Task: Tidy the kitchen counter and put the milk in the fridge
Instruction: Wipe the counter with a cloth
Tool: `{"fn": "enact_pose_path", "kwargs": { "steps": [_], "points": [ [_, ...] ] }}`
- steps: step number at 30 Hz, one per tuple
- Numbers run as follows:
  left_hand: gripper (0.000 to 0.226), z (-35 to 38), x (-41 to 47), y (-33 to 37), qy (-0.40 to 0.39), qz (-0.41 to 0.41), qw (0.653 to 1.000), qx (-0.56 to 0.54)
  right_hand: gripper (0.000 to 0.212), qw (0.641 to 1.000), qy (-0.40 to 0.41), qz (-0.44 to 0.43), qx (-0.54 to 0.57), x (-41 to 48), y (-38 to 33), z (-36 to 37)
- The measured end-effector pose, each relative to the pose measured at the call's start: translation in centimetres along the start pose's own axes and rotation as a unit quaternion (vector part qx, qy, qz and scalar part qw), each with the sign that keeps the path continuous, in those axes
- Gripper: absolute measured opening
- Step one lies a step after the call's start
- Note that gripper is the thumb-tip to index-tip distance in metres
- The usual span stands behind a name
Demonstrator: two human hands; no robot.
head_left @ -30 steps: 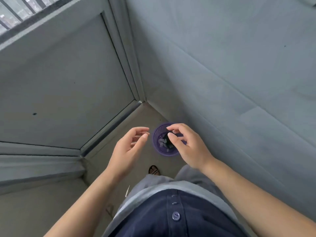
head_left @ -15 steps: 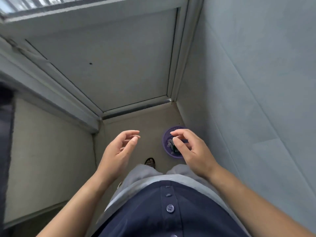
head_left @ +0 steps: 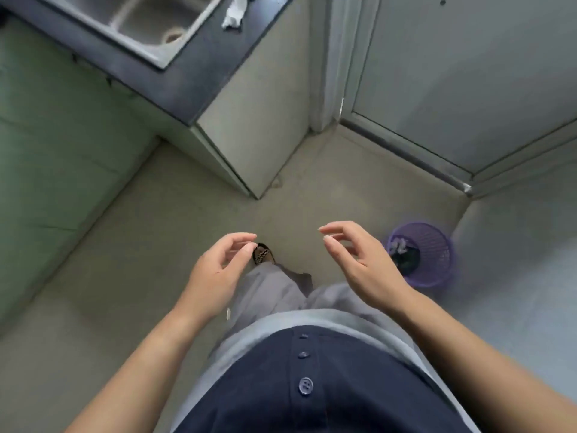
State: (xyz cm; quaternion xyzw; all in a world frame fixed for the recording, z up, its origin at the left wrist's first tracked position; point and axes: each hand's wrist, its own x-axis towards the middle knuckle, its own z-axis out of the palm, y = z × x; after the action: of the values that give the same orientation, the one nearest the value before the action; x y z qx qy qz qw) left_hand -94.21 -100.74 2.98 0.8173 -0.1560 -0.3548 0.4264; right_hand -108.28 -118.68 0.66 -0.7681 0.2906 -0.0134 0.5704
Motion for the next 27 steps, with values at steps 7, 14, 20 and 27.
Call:
{"fn": "enact_pose_path", "kwargs": {
  "steps": [7,14,20,27],
  "points": [
    [0.013,-9.0,-1.6,-6.6,0.121,-0.069,0.981,-0.138,0.038,0.985,-0.143,-0.067,-0.065,6.1,-6.7,10.9],
    [0.03,-24.6,-0.2,-11.9,0.198,-0.056,0.97,-0.13,0.03,0.951,-0.243,-0.158,-0.106,13.7,-16.4,26.1],
    [0.031,-32.6,-0.3,-15.9,0.269,-0.065,0.948,-0.159,0.033,0.935,-0.279,-0.194,-0.1,18.5,-22.8,34.2],
    [0.034,-39.2,3.8,-19.2,0.312,-0.096,0.922,-0.208,0.035,0.922,-0.317,-0.185,-0.124,26.1,-26.5,41.0]
  ]
}}
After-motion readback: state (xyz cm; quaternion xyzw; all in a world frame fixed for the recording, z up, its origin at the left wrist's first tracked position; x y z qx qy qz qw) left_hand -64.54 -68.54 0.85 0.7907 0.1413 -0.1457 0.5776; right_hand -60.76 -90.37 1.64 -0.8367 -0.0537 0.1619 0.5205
